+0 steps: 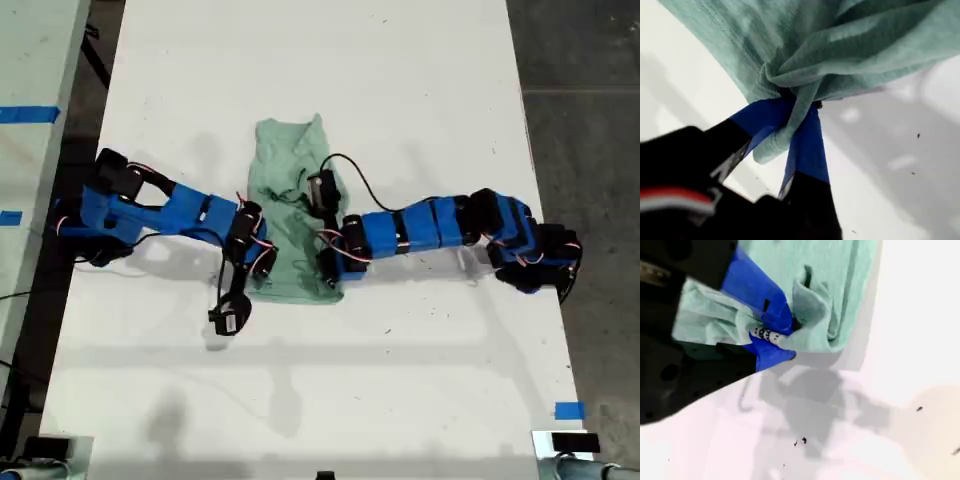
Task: Fold tshirt
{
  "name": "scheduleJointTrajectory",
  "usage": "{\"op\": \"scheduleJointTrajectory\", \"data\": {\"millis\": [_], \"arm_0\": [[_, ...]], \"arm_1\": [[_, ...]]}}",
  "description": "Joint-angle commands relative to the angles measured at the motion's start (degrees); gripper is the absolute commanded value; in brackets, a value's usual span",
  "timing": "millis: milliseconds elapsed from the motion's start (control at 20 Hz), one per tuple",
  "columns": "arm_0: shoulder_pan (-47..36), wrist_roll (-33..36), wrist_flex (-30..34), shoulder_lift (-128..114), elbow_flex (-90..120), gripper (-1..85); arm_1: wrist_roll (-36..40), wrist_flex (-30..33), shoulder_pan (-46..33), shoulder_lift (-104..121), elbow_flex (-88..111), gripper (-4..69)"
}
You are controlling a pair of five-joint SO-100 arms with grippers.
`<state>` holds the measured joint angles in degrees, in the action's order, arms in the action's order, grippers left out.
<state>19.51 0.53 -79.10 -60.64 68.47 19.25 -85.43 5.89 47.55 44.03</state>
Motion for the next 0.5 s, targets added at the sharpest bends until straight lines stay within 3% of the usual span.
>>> {"op": "scheduleJointTrajectory", "data": {"millis": [0,50,250,450], "arm_0": [[3.3,3.8,-13.1,1.1,-21.1,0.0],[4.5,4.9,-16.3,3.1,-27.3,0.0],[8.5,3.8,-14.9,-2.3,-27.9,0.0],[6.0,4.5,-14.2,-6.2,-26.5,0.0]], "arm_1": [[2.0,-4.3,4.0,12.4,-0.8,-1.8],[2.1,-4.8,5.4,15.1,-0.3,-1.8],[1.8,-4.6,10.0,19.4,-0.5,-1.8],[1.8,-5.3,5.1,20.6,0.9,-1.8]]}}
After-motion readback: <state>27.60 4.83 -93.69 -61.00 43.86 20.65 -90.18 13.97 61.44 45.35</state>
